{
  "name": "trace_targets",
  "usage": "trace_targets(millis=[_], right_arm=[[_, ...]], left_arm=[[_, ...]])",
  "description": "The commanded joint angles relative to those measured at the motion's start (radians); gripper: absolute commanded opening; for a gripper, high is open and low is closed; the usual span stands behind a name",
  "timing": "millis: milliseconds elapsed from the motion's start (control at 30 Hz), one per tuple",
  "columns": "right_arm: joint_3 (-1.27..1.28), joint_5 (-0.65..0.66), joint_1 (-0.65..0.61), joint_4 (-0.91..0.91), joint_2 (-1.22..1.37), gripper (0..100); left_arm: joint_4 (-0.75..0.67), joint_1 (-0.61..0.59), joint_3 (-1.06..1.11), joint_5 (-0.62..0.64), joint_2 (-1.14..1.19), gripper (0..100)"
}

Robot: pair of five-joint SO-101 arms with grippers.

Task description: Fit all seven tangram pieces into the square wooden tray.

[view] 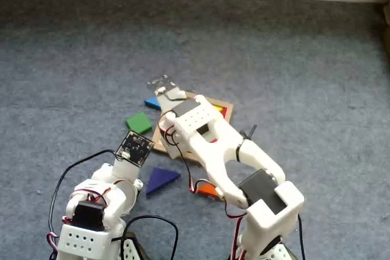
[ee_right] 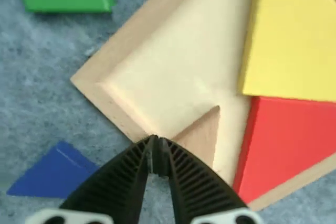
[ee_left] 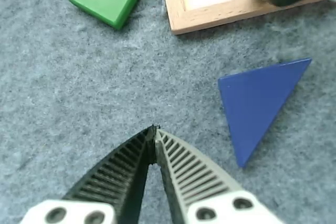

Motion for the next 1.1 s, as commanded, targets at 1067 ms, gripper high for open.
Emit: trace_targets(millis=[1067], right_arm=[[-0.096, 0.195, 0.351, -0.311, 0.104, 0.5]], left_arm=[[0.005, 0.013, 0.019, -0.005, -0.028, 1]])
